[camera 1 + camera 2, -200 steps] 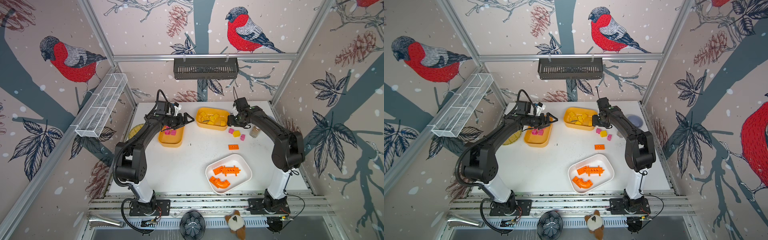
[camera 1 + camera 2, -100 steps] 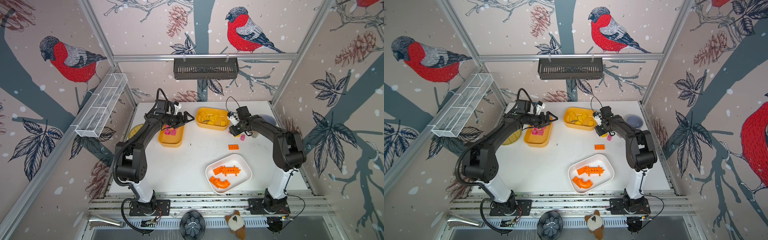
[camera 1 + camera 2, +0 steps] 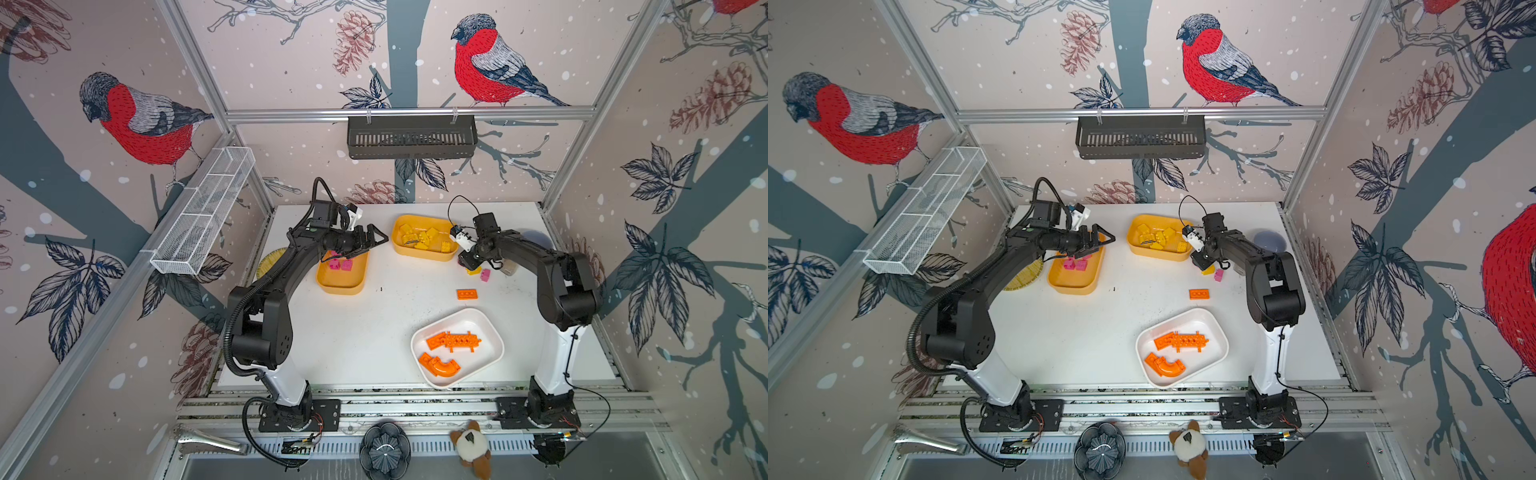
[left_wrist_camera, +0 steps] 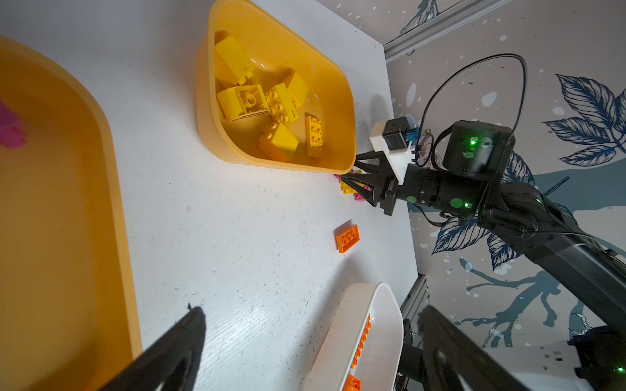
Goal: Sort the legos into containers by color
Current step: 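Close the right gripper on the pink brick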
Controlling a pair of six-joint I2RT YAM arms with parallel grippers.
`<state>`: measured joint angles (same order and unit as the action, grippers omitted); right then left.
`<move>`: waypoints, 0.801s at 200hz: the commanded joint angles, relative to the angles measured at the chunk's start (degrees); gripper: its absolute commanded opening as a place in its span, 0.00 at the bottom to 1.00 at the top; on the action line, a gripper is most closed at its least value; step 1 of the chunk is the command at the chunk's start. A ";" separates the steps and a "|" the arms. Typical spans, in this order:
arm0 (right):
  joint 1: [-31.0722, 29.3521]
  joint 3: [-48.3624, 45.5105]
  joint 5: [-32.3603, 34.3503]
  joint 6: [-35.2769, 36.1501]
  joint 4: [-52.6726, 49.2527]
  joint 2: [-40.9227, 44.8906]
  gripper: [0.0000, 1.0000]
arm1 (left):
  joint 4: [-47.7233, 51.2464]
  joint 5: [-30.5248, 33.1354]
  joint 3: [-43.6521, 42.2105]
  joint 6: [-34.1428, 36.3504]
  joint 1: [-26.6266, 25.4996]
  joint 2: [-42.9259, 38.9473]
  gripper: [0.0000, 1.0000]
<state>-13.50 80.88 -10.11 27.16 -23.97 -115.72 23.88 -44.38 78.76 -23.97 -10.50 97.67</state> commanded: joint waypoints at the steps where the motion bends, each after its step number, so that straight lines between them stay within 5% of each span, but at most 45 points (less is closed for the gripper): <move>1: -0.24 0.46 -2.01 1.51 -0.64 -0.69 0.41 | 0.95 0.50 -0.02 0.92 -0.07 -0.47 0.97; 58: -0.39 0.26 -3.25 1.66 -1.67 -0.70 0.18 | 1.00 0.70 -0.04 0.77 -0.31 -0.72 0.97; 160: -1.03 -2.98 -7.76 -1.94 -4.13 4.59 0.15 | 0.39 0.52 -0.30 0.59 -0.81 -0.46 0.97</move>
<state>-13.93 78.54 -14.74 27.00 -25.93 -112.16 24.69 -43.48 78.59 -23.97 -11.11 97.38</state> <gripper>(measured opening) 0.257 0.972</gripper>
